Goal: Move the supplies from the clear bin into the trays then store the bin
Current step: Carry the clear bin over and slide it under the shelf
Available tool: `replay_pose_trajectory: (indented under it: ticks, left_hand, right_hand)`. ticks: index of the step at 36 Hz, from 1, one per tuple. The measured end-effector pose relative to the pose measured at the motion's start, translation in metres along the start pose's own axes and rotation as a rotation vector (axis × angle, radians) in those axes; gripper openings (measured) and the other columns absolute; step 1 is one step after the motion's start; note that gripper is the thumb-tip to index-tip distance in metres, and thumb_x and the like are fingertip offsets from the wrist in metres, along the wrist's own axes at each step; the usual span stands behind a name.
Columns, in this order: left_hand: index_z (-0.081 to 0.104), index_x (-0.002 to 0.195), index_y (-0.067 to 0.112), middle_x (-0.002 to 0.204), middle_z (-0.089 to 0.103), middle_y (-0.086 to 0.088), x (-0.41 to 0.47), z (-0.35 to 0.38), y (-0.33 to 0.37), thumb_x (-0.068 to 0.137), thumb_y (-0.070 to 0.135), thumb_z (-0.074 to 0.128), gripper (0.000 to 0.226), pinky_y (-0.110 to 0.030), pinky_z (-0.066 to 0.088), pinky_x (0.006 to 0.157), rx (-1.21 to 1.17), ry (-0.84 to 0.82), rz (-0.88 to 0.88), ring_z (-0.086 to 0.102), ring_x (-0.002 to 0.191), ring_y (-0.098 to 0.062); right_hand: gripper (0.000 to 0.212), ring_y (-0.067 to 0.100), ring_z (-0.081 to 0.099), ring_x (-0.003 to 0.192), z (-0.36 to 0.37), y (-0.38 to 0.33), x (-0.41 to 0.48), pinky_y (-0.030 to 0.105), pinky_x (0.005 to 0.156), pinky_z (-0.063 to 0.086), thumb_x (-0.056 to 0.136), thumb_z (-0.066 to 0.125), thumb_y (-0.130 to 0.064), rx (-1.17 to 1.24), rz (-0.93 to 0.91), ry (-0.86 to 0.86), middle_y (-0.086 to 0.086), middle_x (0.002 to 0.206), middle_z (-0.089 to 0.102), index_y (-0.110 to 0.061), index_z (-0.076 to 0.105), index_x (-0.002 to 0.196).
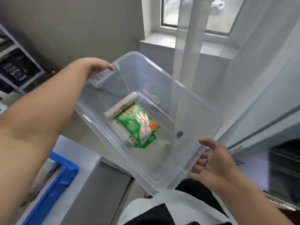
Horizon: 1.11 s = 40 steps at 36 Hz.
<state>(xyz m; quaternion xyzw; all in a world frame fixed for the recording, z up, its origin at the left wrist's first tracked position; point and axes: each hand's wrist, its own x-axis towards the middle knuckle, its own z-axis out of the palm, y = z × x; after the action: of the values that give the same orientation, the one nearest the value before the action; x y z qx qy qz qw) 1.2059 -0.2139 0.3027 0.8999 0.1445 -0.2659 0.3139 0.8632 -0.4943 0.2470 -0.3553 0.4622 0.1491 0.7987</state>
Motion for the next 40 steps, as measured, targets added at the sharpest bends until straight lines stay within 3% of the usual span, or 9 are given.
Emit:
replay_pose_trajectory:
  ticks: [2,4,8,13,17,20,24,35,40]
  left_hand:
    - [0.051,0.138,0.016,0.134,0.056,-0.015,0.020,-0.015,0.004,0.093,0.047,0.055,0.056,-0.042,0.043,0.100,0.004,0.018,-0.004,0.054,0.122,-0.033]
    - [0.058,0.120,0.017,0.115,0.060,-0.009,0.041,-0.028,0.005,0.093,0.047,0.056,0.040,-0.036,0.047,0.082,-0.019,0.031,-0.021,0.060,0.100,-0.028]
    - [0.056,0.104,0.018,0.096,0.058,-0.004,0.100,-0.050,-0.008,0.088,0.039,0.066,0.028,-0.027,0.040,0.052,-0.049,0.140,-0.051,0.053,0.066,-0.013]
    - [0.060,0.117,0.011,0.084,0.059,-0.005,0.171,-0.082,-0.044,0.087,0.037,0.070,0.041,-0.027,0.038,0.051,-0.104,0.218,-0.188,0.054,0.065,-0.015]
    - [0.053,0.129,0.011,0.111,0.061,-0.011,0.201,-0.117,-0.079,0.087,0.038,0.069,0.053,-0.037,0.047,0.075,-0.227,0.186,-0.340,0.059,0.096,-0.027]
    - [0.054,0.132,0.013,0.106,0.060,-0.006,0.210,-0.144,-0.103,0.090,0.035,0.066,0.049,-0.040,0.047,0.083,-0.331,0.201,-0.426,0.059,0.092,-0.025]
    - [0.051,0.138,0.014,0.133,0.058,-0.013,0.220,-0.171,-0.130,0.092,0.036,0.063,0.052,-0.043,0.046,0.099,-0.463,0.254,-0.484,0.059,0.114,-0.031]
    - [0.051,0.138,0.013,0.135,0.056,-0.014,0.283,-0.260,-0.245,0.087,0.043,0.067,0.062,-0.042,0.044,0.108,-0.853,0.421,-0.668,0.057,0.121,-0.031]
    - [0.062,0.124,0.013,0.109,0.060,-0.010,0.343,-0.313,-0.298,0.089,0.034,0.065,0.041,-0.029,0.043,0.070,-0.954,0.493,-0.620,0.056,0.092,-0.025]
  right_hand:
    - [0.036,0.030,0.069,0.078,0.022,-0.007,0.012,0.050,0.094,0.049,0.082,0.061,-0.027,0.030,0.023,-0.042,0.012,0.069,0.066,-0.002,0.062,0.108]
    - [0.030,0.026,0.065,0.061,0.043,-0.017,0.028,0.047,0.088,0.050,0.080,0.060,-0.027,0.024,0.037,-0.046,0.008,0.055,0.059,-0.005,0.061,0.101]
    - [0.043,0.036,0.060,0.101,0.081,-0.055,0.073,0.057,0.100,0.044,0.082,0.059,-0.029,-0.084,0.039,-0.046,0.017,0.094,0.062,0.000,0.062,0.113]
    - [0.033,0.029,0.051,0.078,0.147,-0.123,0.153,0.046,0.088,0.050,0.079,0.061,-0.029,-0.241,0.052,-0.043,0.013,0.080,0.049,-0.005,0.060,0.102]
    - [0.022,0.017,0.032,0.054,0.209,-0.168,0.223,0.031,0.060,0.033,0.074,0.064,-0.029,-0.305,0.057,-0.031,0.000,0.065,0.031,-0.019,0.046,0.081]
    - [0.021,0.017,0.034,0.051,0.264,-0.196,0.268,0.030,0.052,0.032,0.071,0.064,-0.028,-0.394,0.058,-0.074,0.000,0.063,0.036,-0.018,0.050,0.084]
    - [0.019,0.019,0.037,0.054,0.344,-0.223,0.316,0.033,0.055,0.032,0.066,0.064,-0.028,-0.549,0.044,-0.124,0.001,0.065,0.041,-0.018,0.052,0.077]
    - [0.015,0.025,0.048,0.063,0.598,-0.231,0.437,0.036,0.065,0.038,0.081,0.054,-0.029,-0.824,0.114,-0.222,0.008,0.076,0.054,-0.014,0.057,0.080]
    - [0.025,0.025,0.048,0.063,0.717,-0.215,0.465,0.035,0.060,0.041,0.084,0.053,-0.031,-0.872,0.104,-0.269,0.011,0.078,0.055,-0.008,0.061,0.087]
